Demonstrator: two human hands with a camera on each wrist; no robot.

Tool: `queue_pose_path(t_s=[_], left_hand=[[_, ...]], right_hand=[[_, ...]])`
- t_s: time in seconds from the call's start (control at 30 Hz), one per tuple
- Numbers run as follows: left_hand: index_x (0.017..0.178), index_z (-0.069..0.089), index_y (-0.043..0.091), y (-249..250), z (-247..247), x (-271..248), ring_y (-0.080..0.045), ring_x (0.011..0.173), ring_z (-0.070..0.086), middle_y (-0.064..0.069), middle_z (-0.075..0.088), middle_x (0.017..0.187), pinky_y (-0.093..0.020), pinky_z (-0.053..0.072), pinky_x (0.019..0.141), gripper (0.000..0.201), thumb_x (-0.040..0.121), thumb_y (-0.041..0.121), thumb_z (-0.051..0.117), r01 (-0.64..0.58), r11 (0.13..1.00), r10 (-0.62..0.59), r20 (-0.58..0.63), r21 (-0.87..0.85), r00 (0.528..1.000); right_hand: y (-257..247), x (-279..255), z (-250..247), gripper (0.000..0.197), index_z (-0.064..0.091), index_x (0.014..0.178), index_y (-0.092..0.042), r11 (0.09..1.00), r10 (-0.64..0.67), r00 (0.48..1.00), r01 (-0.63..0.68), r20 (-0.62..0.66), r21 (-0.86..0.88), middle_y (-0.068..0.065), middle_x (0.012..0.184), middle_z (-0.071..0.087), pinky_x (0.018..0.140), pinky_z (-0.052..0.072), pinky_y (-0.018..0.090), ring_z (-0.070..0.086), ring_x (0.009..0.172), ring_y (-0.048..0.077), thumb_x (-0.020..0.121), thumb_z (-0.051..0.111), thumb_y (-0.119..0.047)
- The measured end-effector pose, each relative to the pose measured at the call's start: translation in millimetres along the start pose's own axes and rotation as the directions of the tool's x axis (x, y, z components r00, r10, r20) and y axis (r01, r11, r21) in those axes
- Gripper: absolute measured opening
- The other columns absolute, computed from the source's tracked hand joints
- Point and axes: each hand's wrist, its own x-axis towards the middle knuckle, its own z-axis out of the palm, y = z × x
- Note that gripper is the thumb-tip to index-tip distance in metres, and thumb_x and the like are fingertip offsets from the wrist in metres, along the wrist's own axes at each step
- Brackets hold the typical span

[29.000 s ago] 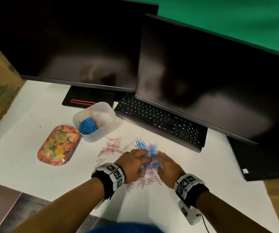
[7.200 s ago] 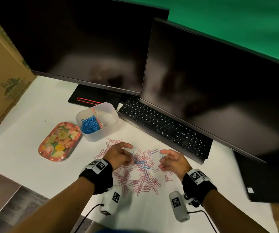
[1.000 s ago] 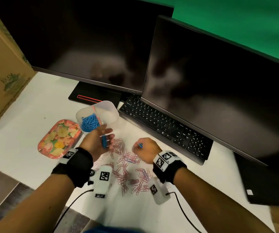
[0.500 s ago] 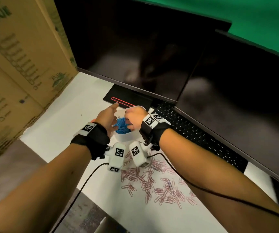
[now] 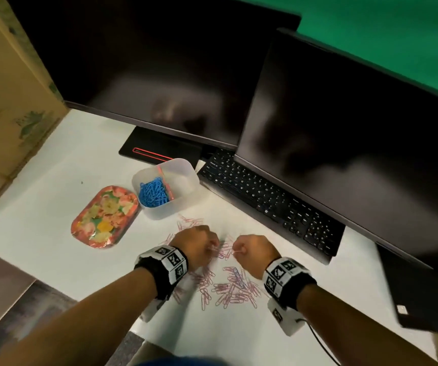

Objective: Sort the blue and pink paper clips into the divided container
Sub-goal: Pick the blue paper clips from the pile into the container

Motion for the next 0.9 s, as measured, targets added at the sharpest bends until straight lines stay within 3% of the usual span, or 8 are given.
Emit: queue_pose_path(t_s=[0.1, 0.27, 0.37, 0.5, 0.57, 0.73, 0.8, 0.9], left_hand=[[0.1, 0.068, 0.029, -0.2, 13.7, 5.1, -0.021, 0.097, 0.059, 0.003, 0.059, 0.103, -0.031, 0.049, 0.08, 0.02, 0.086, 0.026, 0.054, 0.007, 0.998, -0.009, 0.036, 0.065, 0.999], [0.09, 0.062, 0.023, -5.3, 16.7, 11.7, -0.023, 0.094, 0.058, 0.002, 0.056, 0.098, -0.032, 0.048, 0.079, 0.014, 0.086, 0.018, 0.049, 0.098, 0.995, -0.098, 0.015, 0.027, 0.995], [0.09, 0.062, 0.022, -8.6, 13.2, 11.7, -0.021, 0.09, 0.059, 0.0, 0.064, 0.096, -0.029, 0.049, 0.079, 0.015, 0.086, 0.015, 0.048, 0.161, 0.978, -0.163, -0.005, -0.135, 0.987], [0.077, 0.062, 0.025, -15.8, 7.1, 12.7, -0.016, 0.081, 0.063, 0.006, 0.068, 0.081, -0.023, 0.049, 0.076, 0.015, 0.083, 0.013, 0.056, 0.242, 0.871, -0.283, -0.035, -0.427, 0.958], [0.074, 0.062, 0.025, -17.7, 5.7, 14.2, -0.015, 0.079, 0.065, 0.007, 0.069, 0.077, -0.022, 0.049, 0.074, 0.017, 0.082, 0.01, 0.058, 0.259, 0.841, -0.325, -0.061, -0.476, 0.944], [0.089, 0.066, 0.022, -20.5, 7.9, 16.5, -0.019, 0.088, 0.065, 0.002, 0.069, 0.091, -0.028, 0.053, 0.083, 0.013, 0.082, 0.012, 0.061, 0.303, 0.865, -0.383, -0.134, -0.4, 0.914], [0.096, 0.065, 0.023, -18.5, 8.4, 14.0, -0.02, 0.092, 0.061, 0.001, 0.062, 0.098, -0.031, 0.052, 0.084, 0.019, 0.082, 0.012, 0.06, 0.297, 0.906, -0.352, -0.144, -0.303, 0.925], [0.094, 0.064, 0.029, -10.3, 9.3, 6.5, -0.02, 0.092, 0.059, 0.004, 0.055, 0.099, -0.032, 0.052, 0.081, 0.018, 0.082, 0.016, 0.058, 0.204, 0.965, -0.231, -0.161, -0.165, 0.96]], right_hand=[[2.1, -5.8, 11.5, 0.022, 0.067, 0.107, -0.029, 0.998, -0.056, 0.998, 0.056, -0.004, -0.041, -0.005, 0.111, 0.067, 0.085, 0.051, 0.024, 0.063, 0.097, 0.018, 0.087, 0.058, -0.029], [4.5, -6.7, 18.7, 0.02, 0.066, 0.106, -0.027, 0.997, -0.069, 0.996, 0.071, -0.051, 0.039, -0.003, 0.108, 0.069, 0.085, 0.054, 0.028, 0.065, 0.097, 0.018, 0.088, 0.059, -0.026], [7.7, -6.1, 18.0, 0.018, 0.066, 0.105, -0.027, 0.994, -0.08, 0.994, 0.085, -0.079, 0.066, -0.004, 0.106, 0.069, 0.083, 0.053, 0.026, 0.065, 0.095, 0.016, 0.088, 0.06, -0.026], [2.7, 0.0, 16.2, 0.02, 0.064, 0.108, -0.027, 0.991, -0.096, 0.988, 0.106, -0.119, 0.085, -0.003, 0.106, 0.066, 0.085, 0.053, 0.029, 0.064, 0.096, 0.017, 0.088, 0.059, -0.026], [-3.8, 1.4, 16.7, 0.021, 0.064, 0.109, -0.026, 0.988, -0.143, 0.983, 0.148, -0.116, 0.041, -0.002, 0.11, 0.064, 0.087, 0.052, 0.03, 0.063, 0.098, 0.02, 0.09, 0.058, -0.024], [-14.2, 3.5, 25.6, 0.027, 0.066, 0.114, -0.028, 0.957, -0.268, 0.961, 0.257, -0.067, -0.138, 0.001, 0.119, 0.057, 0.091, 0.05, 0.03, 0.059, 0.105, 0.026, 0.093, 0.051, -0.021], [-14.2, 4.3, 28.0, 0.028, 0.067, 0.115, -0.026, 0.937, -0.307, 0.95, 0.291, -0.056, -0.195, 0.002, 0.118, 0.057, 0.091, 0.049, 0.032, 0.058, 0.107, 0.027, 0.094, 0.049, -0.019], [-9.2, 2.7, 29.7, 0.027, 0.069, 0.111, -0.025, 0.924, -0.327, 0.943, 0.305, -0.061, -0.228, 0.003, 0.115, 0.057, 0.09, 0.048, 0.032, 0.056, 0.105, 0.026, 0.095, 0.048, -0.018]])
